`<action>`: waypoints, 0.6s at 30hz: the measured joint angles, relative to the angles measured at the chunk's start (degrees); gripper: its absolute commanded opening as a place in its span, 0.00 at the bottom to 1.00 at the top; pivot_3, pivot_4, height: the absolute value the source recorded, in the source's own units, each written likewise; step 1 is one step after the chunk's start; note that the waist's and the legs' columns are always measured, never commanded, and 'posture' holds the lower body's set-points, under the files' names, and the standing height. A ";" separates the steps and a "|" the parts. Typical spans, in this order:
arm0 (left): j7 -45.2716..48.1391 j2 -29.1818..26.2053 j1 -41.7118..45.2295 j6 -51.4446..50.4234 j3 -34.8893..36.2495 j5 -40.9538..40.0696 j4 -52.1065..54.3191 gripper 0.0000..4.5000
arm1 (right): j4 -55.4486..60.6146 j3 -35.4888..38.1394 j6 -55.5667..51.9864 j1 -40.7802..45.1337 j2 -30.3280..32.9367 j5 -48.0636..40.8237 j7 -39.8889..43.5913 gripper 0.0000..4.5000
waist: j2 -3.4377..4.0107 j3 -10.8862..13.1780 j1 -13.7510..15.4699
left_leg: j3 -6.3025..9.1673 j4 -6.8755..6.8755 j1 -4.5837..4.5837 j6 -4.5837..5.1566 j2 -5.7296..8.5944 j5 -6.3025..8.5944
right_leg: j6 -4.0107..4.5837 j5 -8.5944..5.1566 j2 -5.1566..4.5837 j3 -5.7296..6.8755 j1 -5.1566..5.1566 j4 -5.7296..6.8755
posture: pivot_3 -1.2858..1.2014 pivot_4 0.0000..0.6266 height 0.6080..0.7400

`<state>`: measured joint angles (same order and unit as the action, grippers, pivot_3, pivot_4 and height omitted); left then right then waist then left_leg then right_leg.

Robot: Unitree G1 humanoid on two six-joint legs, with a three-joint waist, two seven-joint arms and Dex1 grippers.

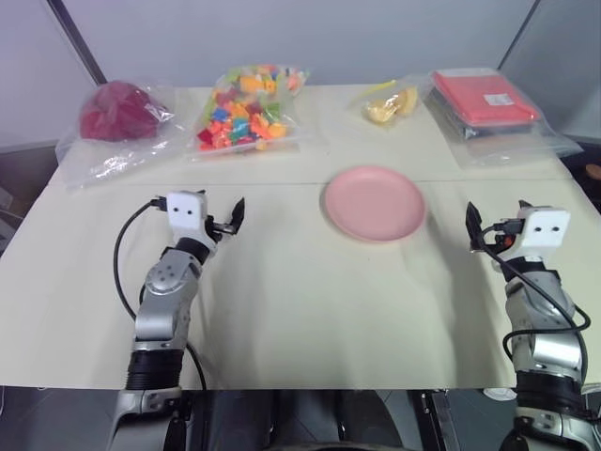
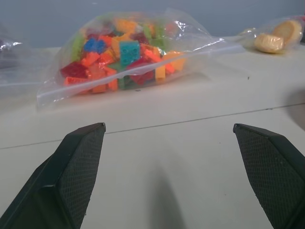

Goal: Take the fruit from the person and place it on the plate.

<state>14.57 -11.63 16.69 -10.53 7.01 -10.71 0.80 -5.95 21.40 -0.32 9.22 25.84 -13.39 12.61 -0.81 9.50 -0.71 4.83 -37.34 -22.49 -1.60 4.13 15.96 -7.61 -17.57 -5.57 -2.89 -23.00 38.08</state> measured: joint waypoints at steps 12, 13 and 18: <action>-0.11 0.66 0.32 -0.12 0.63 -0.75 -0.25 1.00 | -2.01 0.00 1.52 0.09 0.00 0.00 0.23 0.99 | 0.00 0.00 0.00 | 0.00 0.00 0.00 0.00 0.00 0.00 | 0.00 0.00 0.00 0.00 0.00 0.00 | 0.52 0.24 1.00; -0.08 0.72 0.59 -0.25 0.70 -1.16 -0.30 1.00 | -2.27 0.01 1.77 0.09 0.01 0.00 0.25 0.99 | 0.00 0.00 -0.01 | 0.00 -0.01 0.00 0.00 0.00 0.00 | 0.00 0.00 0.00 0.00 0.00 0.00 | 0.52 0.24 1.00; 0.04 0.64 1.19 -0.23 0.74 -1.25 -0.56 1.00 | -2.95 0.01 2.31 0.24 0.01 0.01 0.33 0.99 | 0.00 0.00 -0.02 | 0.00 0.00 0.00 0.00 0.00 0.00 | 0.00 0.00 0.00 0.00 0.00 0.00 | 0.52 0.24 1.00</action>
<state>14.60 -10.99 17.88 -10.77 7.75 -11.96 0.24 -8.90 21.41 1.99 9.46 25.84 -13.38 12.95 -0.81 9.50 -0.73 4.83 -37.35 -22.49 -1.60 4.13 15.96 -7.61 -17.57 -5.57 -2.89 -23.00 38.08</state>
